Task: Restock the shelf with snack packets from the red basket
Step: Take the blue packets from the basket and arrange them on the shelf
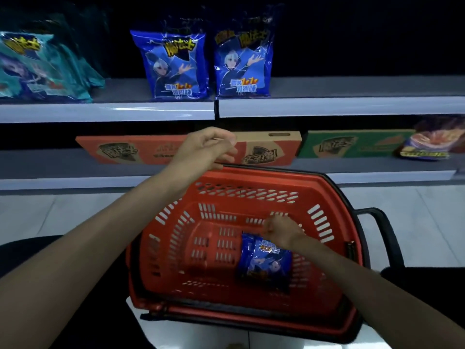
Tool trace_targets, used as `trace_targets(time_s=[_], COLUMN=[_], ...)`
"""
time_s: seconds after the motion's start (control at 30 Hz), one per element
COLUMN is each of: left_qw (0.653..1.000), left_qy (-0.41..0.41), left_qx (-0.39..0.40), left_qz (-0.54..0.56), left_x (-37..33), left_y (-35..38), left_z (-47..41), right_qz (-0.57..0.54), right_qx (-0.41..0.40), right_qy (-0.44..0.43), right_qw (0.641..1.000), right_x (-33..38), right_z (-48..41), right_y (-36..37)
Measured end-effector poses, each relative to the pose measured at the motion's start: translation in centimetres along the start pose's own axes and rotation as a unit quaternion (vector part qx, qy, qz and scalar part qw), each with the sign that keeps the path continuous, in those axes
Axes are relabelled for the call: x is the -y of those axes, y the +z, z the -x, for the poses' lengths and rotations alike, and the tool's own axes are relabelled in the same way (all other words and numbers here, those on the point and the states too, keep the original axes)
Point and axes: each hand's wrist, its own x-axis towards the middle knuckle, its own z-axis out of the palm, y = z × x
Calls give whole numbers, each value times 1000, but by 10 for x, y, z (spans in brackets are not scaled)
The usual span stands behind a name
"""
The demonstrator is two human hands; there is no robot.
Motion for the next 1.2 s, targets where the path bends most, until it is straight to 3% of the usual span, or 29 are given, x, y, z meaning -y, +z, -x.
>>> trace_targets(time_s=[0.1,0.23,0.47,0.93,1.2], left_qw=[1000,1000,999,999,997], left_qy=[-5,-15,-24,-22,-14], left_qx=[16,25,31,45,64], left_qz=[-2,1,-2,-5,-28], left_x=[1,0,1,5,10], left_y=[0,1,5,13,27], left_z=[-2,-7,-17,-4,5], right_qz=[66,75,146,85,29], right_qx=[45,32,18,68,13], right_qy=[44,91,52,36,-34], right_qw=[996,992,988,993,999], right_x=[-28,-42,-51,-31,-1], right_z=[-20,-37,-38,-25,3], right_y=[35,66,84,39,-38])
